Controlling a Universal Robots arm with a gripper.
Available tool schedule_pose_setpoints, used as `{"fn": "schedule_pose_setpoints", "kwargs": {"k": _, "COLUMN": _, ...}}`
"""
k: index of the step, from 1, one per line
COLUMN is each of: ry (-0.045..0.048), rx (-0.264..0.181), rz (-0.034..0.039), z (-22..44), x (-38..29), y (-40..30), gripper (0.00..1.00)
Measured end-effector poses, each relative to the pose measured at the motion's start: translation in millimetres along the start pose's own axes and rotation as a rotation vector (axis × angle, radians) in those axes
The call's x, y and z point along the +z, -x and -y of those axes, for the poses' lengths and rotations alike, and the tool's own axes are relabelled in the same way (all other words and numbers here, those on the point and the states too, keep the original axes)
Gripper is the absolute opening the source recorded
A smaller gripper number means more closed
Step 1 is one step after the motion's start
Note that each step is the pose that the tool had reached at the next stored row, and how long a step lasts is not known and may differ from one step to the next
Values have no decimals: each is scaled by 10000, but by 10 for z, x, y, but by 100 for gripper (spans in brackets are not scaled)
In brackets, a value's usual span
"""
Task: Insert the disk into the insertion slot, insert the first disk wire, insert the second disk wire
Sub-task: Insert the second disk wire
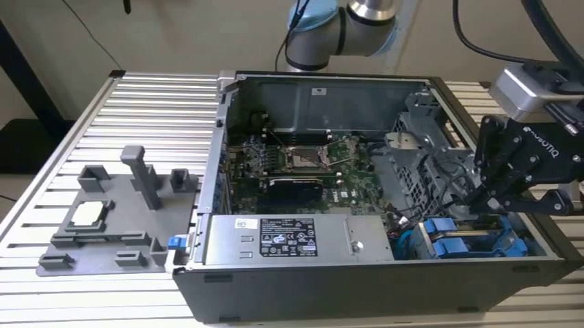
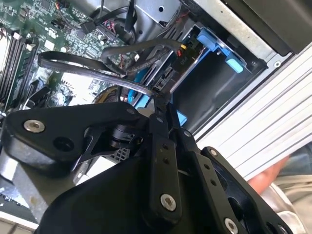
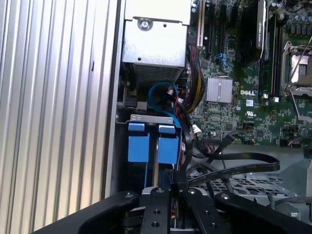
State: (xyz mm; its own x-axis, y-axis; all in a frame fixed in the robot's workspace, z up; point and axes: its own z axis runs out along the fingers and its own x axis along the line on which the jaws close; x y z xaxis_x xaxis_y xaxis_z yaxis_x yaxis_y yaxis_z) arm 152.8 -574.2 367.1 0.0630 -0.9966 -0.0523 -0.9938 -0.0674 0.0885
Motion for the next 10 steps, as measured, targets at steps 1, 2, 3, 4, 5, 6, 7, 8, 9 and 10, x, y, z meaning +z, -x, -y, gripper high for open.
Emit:
{"fn": "schedule_pose_setpoints", "kwargs": {"k": 1, "ry": -37, "rx": -3, "rz": 3, "z": 1, "x": 11, "y": -1, "gripper": 16}}
{"fn": "schedule_pose_setpoints", "kwargs": {"k": 2, "ry": -59, "rx": -5, "rz": 11, "z": 4, "x": 22, "y": -2, "gripper": 16}}
{"fn": "schedule_pose_setpoints", "kwargs": {"k": 3, "ry": -61, "rx": -6, "rz": 26, "z": 9, "x": 32, "y": -2, "gripper": 16}}
{"fn": "schedule_pose_setpoints", "kwargs": {"k": 4, "ry": -66, "rx": -1, "rz": 43, "z": 12, "x": 42, "y": -3, "gripper": 16}}
{"fn": "schedule_pose_setpoints", "kwargs": {"k": 5, "ry": -72, "rx": 3, "rz": 66, "z": 14, "x": 52, "y": -4, "gripper": 16}}
{"fn": "schedule_pose_setpoints", "kwargs": {"k": 6, "ry": -81, "rx": 6, "rz": 89, "z": 15, "x": 62, "y": -5, "gripper": 16}}
{"fn": "schedule_pose_setpoints", "kwargs": {"k": 7, "ry": -92, "rx": 12, "rz": 111, "z": 18, "x": 70, "y": -5, "gripper": 16}}
{"fn": "schedule_pose_setpoints", "kwargs": {"k": 8, "ry": -102, "rx": 26, "rz": 134, "z": 22, "x": 79, "y": -6, "gripper": 16}}
{"fn": "schedule_pose_setpoints", "kwargs": {"k": 9, "ry": -111, "rx": 58, "rz": 151, "z": 24, "x": 91, "y": -6, "gripper": 16}}
{"fn": "schedule_pose_setpoints", "kwargs": {"k": 10, "ry": -120, "rx": 99, "rz": 159, "z": 27, "x": 103, "y": -7, "gripper": 16}}
